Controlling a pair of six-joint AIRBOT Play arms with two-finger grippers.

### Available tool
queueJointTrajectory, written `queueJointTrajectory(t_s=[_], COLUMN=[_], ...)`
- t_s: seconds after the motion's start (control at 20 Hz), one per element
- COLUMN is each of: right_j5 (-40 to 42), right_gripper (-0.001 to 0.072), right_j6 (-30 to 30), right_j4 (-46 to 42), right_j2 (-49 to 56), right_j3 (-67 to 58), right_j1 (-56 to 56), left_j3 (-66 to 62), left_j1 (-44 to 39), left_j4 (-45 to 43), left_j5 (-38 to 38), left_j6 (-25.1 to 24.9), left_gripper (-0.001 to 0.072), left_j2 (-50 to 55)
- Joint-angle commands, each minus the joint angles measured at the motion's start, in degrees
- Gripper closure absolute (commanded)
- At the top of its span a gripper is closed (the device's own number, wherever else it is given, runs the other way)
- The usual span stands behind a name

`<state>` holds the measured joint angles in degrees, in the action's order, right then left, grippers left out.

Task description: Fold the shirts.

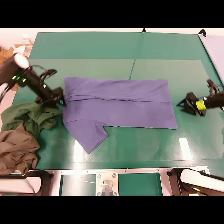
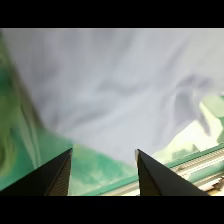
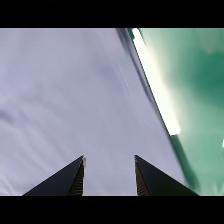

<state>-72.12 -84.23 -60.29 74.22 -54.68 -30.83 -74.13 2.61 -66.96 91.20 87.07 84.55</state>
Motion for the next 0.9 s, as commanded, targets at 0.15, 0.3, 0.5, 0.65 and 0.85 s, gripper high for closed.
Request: queueJointTrajectory(t_s=[0.15,0.3,0.5,0.65,0.85], right_j5=[6.7,12.4,22.9,27.6,30.0], right_gripper=[0.0359,0.0359,0.0359,0.0359,0.0663], right_j6=[-4.5,-0.8,2.9,5.8,11.0], right_j4=[-0.6,7.5,16.7,22.9,25.5], right_j2=[-22.5,-22.4,-17.4,-12.0,-9.8], right_j3=[27.2,33.8,36.3,36.3,34.8], right_j1=[-7.0,-6.4,-2.5,1.9,2.8], left_j3=[41.7,51.4,55.9,56.2,54.0], left_j1=[0.0,-0.1,-0.1,-0.1,0.1], left_j4=[7.5,18.8,26.8,34.0,43.4], left_j5=[-24.0,-31.5,-40.6,-43.7,-45.9], left_j6=[0.7,-4.4,-8.2,-13.3,-21.6], left_gripper=[0.0248,0.0248,0.0250,0.0318,0.0681], left_j2=[-28.9,-28.2,-27.6,-22.6,-19.6])
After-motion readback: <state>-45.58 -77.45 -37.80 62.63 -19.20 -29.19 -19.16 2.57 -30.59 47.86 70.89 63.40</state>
